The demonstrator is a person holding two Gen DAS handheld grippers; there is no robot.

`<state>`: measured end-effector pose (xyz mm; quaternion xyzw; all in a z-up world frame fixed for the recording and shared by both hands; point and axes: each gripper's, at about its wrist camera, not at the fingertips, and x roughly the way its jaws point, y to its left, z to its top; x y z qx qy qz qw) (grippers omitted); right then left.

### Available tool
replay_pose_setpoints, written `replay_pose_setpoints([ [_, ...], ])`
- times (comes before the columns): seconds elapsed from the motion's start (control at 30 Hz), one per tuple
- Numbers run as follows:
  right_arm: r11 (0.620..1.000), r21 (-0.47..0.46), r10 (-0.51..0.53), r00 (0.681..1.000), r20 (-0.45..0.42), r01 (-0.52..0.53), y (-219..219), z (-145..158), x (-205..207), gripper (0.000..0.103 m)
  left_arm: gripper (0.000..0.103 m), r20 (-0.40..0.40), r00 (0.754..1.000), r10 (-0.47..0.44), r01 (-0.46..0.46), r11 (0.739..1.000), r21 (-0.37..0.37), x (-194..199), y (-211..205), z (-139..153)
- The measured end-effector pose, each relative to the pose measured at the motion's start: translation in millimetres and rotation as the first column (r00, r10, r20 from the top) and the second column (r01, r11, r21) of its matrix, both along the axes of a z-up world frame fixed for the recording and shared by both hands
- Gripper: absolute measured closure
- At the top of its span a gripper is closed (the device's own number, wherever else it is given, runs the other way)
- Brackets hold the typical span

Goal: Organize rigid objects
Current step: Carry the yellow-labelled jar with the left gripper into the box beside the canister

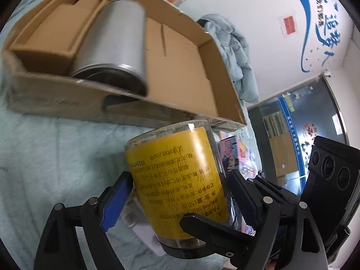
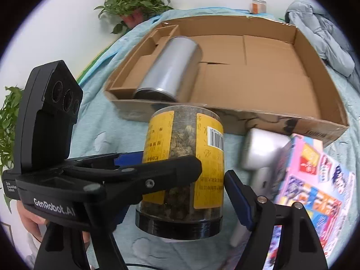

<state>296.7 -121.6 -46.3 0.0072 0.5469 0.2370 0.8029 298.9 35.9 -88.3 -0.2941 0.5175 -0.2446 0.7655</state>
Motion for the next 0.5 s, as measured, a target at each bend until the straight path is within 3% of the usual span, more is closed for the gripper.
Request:
replay_pose_setpoints([
  [0.37,0.997,-0.076,0.037,0.998,0.044,-0.033,24.3,-11.0,1.9,0.018,0.018,0.019,1.0,0.014,-0.014,1.0,0.001,3.0,12.4,-2.5],
  [0.5,0.997,-0.072,0.004,0.999,0.053,-0.001,20.0,-9.0,-2.0,0.019,0.019,0.022,1.0,0.0,0.0,1.0,0.009,-2.1,8.1,0.0],
])
